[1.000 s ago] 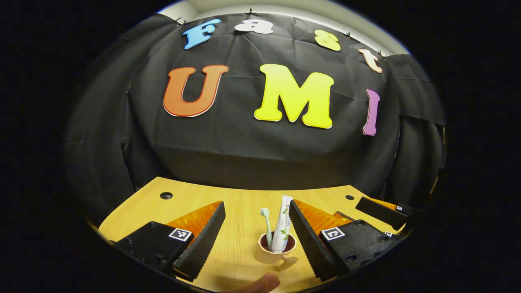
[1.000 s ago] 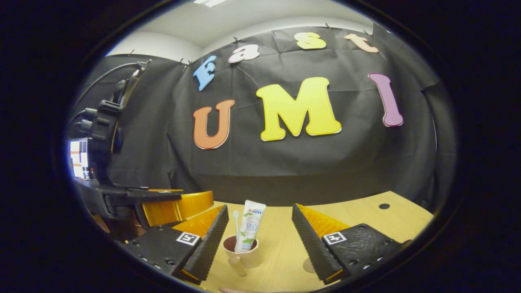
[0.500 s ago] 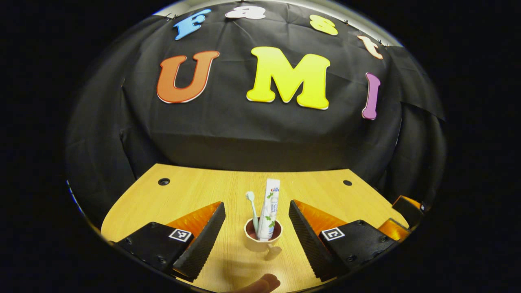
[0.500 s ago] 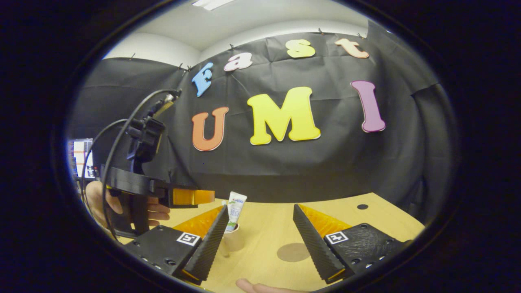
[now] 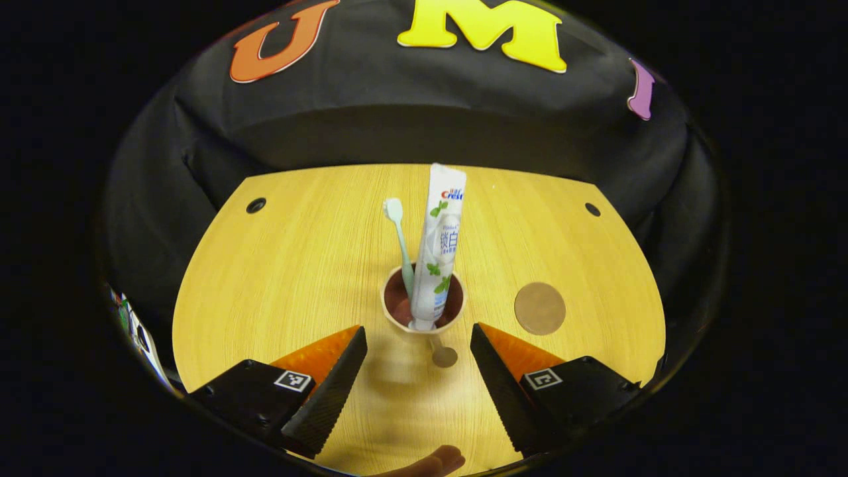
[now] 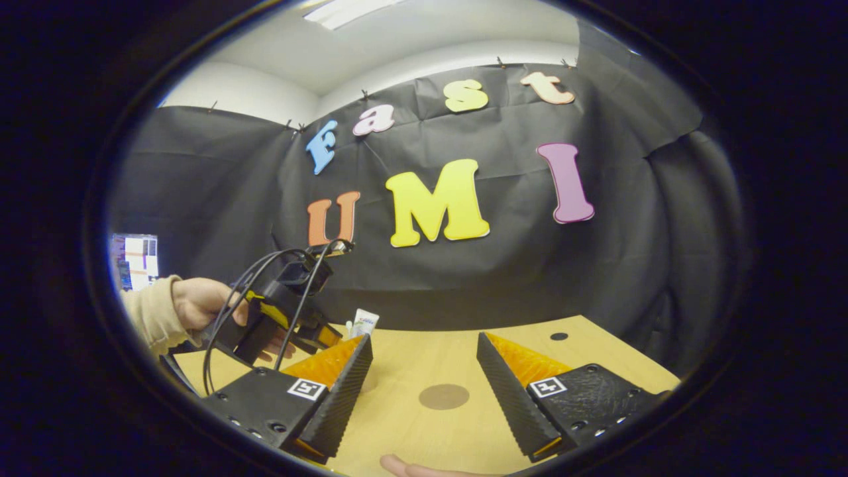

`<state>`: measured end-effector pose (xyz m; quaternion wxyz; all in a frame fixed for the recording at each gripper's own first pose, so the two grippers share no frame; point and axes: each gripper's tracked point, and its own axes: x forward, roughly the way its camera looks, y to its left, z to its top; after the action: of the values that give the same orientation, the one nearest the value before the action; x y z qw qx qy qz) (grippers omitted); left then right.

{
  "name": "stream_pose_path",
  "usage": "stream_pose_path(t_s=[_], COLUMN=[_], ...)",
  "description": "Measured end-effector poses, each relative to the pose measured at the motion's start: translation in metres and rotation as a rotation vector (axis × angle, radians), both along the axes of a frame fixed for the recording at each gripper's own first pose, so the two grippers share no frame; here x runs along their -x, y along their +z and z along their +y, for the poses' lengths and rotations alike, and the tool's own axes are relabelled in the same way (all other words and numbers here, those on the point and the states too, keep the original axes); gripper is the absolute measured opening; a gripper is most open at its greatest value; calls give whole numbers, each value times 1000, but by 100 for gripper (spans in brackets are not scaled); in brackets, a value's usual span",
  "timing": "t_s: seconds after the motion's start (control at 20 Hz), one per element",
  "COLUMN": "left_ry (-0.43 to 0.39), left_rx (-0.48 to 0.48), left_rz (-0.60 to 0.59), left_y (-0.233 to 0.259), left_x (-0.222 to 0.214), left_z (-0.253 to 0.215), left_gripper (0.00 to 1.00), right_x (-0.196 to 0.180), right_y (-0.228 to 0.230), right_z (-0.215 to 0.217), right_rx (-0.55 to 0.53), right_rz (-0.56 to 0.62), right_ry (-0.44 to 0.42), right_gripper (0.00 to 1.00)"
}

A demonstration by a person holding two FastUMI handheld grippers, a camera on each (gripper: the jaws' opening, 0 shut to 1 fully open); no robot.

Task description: Put the toothbrush and toothpaste on the desktop into the cup, then pick up the cup and place it on the coaster on the desktop.

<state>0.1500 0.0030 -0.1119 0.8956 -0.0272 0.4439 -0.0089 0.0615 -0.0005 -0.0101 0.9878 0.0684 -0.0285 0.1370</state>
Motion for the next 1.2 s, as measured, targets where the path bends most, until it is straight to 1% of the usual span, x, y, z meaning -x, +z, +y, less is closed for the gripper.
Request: stream_pose_path(t_s=[0.1,0.25,0.3,0.35,0.45,0.5,0.55,0.6,0.65,0.7,0.75,0.8,0.85,0.9,0.95,1.05,1.1,1.15,1.2], left_ry=[5,52,64,67,72,71,66,66,72,70,69,69,72,69,78,78,79,87,90], left_rx=[20,41,40,40,30,23,16,14,19,32,32,22,10,-4,-19,-5,-1,2,3], left_rz=[85,217,244,263,293,306,325,352,364,370,376,389,396,394,394,395,395,389,387], left_y=[-8,-25,-29,-31,-32,-31,-30,-27,-23,-18,-15,-10,-5,0,6,18,26,35,44], left_x=[7,17,18,17,17,17,18,21,22,21,21,22,21,18,17,15,15,14,13], left_z=[-8,-12,-12,-12,-9,-9,-9,-10,-12,-17,-19,-19,-19,-18,-15,-19,-19,-20,-21], left_gripper=[100,100,100,100,100,98,98,92,91,81,74,70,69,68,66,50,37,33,32], right_x=[0,-3,-1,0,-2,-4,-4,-4,-4,-4,-3,-2,-1,1,1,1,2,3,4], right_y=[-10,-32,-38,-42,-52,-57,-61,-62,-63,-64,-64,-64,-63,-65,-66,-71,-73,-72,-71], right_z=[-13,-28,-28,-28,-39,-42,-42,-43,-44,-45,-46,-47,-48,-48,-49,-48,-50,-50,-48], right_rx=[-12,-36,-44,-48,-43,-39,-41,-45,-49,-53,-57,-63,-71,-75,-76,-66,-61,-61,-66], right_rz=[17,73,87,94,104,112,119,125,127,128,126,122,117,114,115,122,127,125,124], right_ry=[-5,-11,7,27,10,3,1,1,3,2,-1,-2,1,2,1,5,1,6,9], right_gripper=[95,95,92,96,95,96,92,92,92,92,95,95,92,95,95,95,96,95,95])
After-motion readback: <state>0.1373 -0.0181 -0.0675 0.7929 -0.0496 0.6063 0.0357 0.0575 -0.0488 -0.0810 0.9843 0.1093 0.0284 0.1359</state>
